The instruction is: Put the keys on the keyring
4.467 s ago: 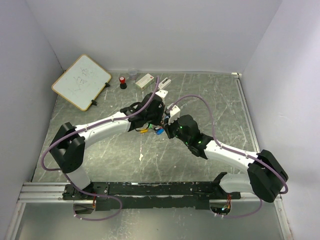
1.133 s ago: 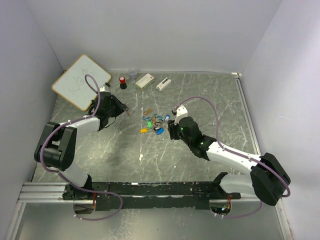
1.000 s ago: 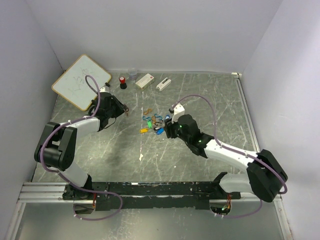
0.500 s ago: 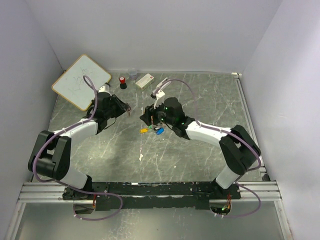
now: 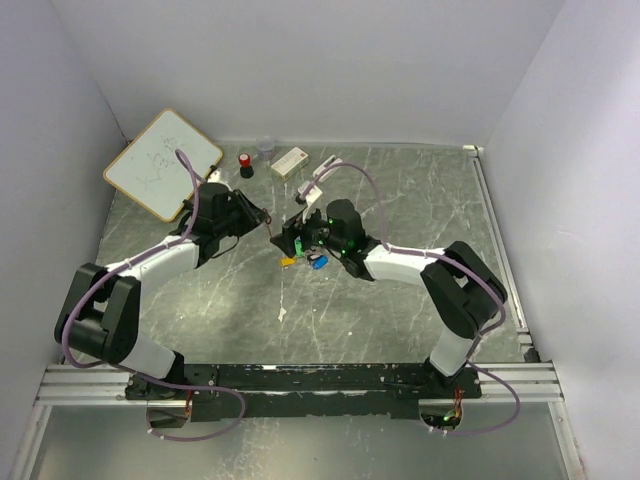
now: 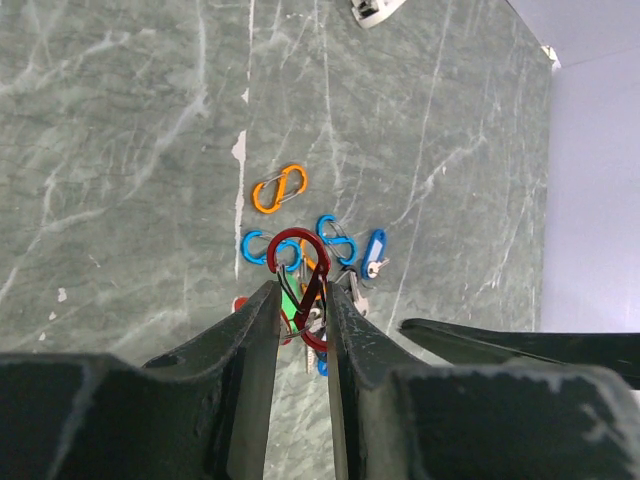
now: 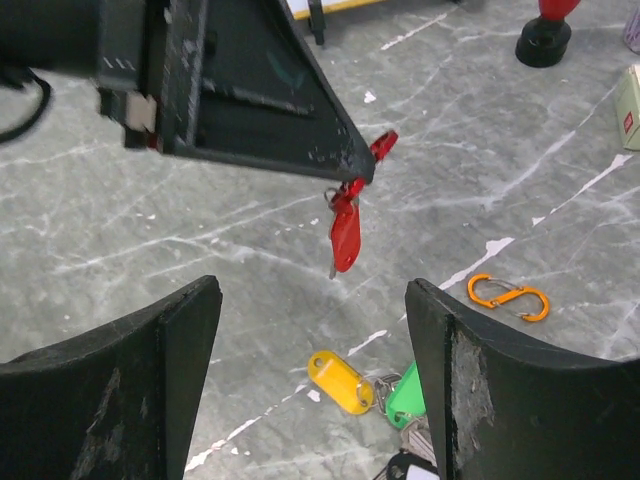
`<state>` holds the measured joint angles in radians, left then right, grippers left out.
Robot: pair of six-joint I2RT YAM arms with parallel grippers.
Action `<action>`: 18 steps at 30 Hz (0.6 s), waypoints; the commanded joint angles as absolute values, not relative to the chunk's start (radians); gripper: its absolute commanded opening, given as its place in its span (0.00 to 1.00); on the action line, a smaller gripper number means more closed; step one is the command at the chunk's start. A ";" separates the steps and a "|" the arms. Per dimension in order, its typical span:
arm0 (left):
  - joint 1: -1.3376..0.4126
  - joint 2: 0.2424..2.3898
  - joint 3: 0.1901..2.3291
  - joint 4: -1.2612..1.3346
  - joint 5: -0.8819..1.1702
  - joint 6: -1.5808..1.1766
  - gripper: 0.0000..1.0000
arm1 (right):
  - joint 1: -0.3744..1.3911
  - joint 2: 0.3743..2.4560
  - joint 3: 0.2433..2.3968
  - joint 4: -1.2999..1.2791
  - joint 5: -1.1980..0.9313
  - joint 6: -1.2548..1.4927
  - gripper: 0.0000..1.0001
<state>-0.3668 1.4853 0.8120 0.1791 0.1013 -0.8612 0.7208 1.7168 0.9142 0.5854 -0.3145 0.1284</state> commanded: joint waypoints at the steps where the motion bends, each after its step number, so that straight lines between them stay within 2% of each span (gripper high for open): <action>1: -0.384 1.448 0.862 0.154 0.128 -0.875 0.35 | 0.719 1.768 0.849 0.763 -0.301 0.065 0.74; 9: -0.398 1.443 0.896 0.119 0.131 -0.880 0.35 | 0.719 1.838 0.797 0.932 -0.276 0.083 0.70; 18: -0.420 1.430 0.907 0.098 0.128 -0.890 0.35 | 0.719 1.903 0.789 1.112 -0.257 0.107 0.60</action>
